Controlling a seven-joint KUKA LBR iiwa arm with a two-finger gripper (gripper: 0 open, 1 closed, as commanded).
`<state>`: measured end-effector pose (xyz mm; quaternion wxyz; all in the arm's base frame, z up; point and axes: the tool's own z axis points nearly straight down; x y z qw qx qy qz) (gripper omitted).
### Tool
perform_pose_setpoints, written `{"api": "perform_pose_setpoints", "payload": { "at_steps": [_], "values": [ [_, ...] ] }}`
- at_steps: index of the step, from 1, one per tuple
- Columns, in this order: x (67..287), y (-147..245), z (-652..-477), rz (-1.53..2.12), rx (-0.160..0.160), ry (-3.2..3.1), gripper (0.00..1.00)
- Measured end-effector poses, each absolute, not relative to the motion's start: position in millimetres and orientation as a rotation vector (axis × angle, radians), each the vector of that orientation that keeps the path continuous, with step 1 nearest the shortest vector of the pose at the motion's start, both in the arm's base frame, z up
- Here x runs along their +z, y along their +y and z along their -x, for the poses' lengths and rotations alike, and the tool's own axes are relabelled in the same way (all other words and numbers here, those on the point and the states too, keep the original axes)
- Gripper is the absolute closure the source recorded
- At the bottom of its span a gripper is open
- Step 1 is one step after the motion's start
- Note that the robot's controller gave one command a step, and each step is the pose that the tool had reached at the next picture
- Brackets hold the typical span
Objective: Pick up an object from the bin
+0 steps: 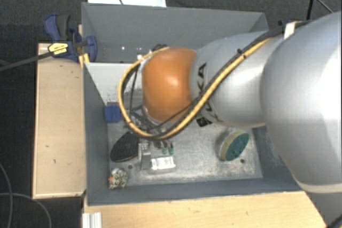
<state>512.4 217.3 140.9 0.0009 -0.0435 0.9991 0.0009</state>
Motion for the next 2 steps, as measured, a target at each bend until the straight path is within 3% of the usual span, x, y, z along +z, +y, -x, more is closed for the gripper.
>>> {"api": "perform_pose_setpoints", "payload": {
  "at_steps": [1, 2],
  "values": [
    [69.5, 216.1, -515.9, 0.478, 0.002, 3.103, 0.00],
    [70.4, 216.3, -516.2, 0.467, 0.003, 3.104, 1.00]
  ]
}}
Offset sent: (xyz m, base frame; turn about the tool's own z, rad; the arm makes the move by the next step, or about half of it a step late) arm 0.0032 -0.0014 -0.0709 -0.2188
